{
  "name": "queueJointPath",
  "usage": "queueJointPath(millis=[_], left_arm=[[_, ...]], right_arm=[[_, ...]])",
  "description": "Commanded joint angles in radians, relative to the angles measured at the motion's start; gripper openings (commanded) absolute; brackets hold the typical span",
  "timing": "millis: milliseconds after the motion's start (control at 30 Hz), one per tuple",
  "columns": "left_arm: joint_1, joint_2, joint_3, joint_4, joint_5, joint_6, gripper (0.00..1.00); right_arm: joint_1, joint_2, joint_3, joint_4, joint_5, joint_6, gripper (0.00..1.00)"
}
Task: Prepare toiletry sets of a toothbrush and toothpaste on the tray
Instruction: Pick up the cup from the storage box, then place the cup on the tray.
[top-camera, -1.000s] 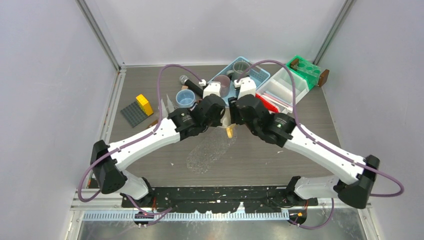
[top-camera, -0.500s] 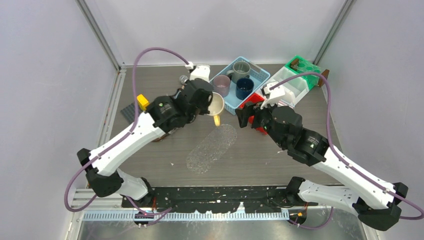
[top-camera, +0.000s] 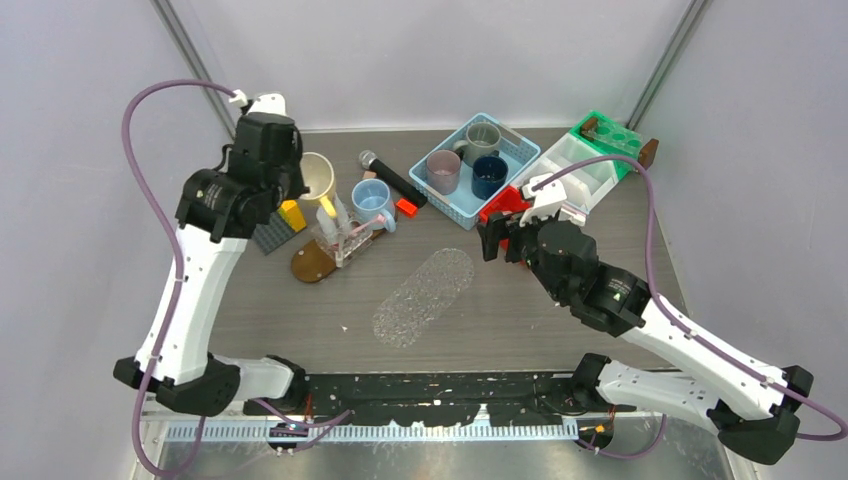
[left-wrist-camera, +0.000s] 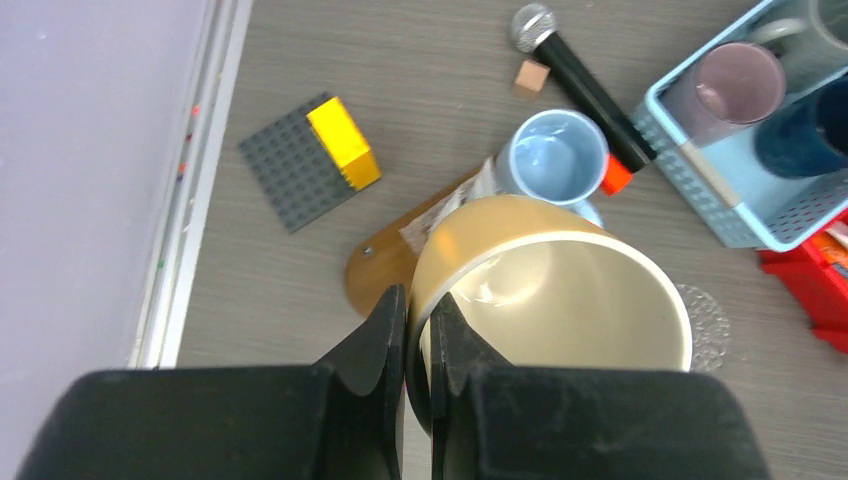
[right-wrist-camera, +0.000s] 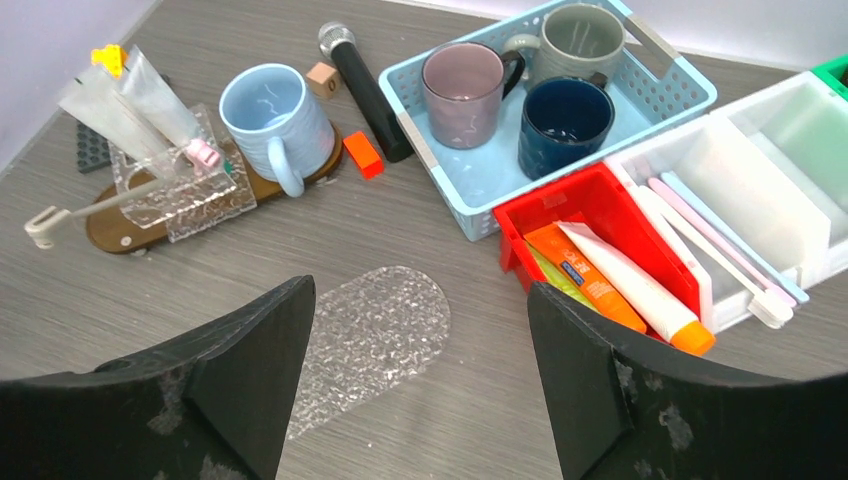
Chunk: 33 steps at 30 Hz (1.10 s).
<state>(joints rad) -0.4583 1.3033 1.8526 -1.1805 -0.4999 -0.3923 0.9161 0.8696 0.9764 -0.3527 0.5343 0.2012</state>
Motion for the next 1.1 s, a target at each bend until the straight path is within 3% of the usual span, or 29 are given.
queueJointPath(millis=[0, 433, 800, 1067], left_arm=[[0.102, -0.038, 0.015, -0.064, 0.108, 0.044, 0.0], [0.522, -0.184, -0.399, 0.059, 0.462, 0.044, 0.0], [0.564, -0.167, -0.63, 0.226, 0.495, -0.007, 0.0], [0.566, -0.118, -0.701, 0.338, 0.455, -0.014, 0.0]], right_arm=[[0.0, -0.054, -0.018, 0.027, 0.056, -0.014, 0.84], [0.0, -0.122, -0.084, 0.047, 0.074, -0.028, 0.84], [-0.001, -0.144, -0.108, 0.057, 0.084, -0.029, 0.85], [0.0, -0.146, -0.12, 0.064, 0.084, -0.032, 0.85]])
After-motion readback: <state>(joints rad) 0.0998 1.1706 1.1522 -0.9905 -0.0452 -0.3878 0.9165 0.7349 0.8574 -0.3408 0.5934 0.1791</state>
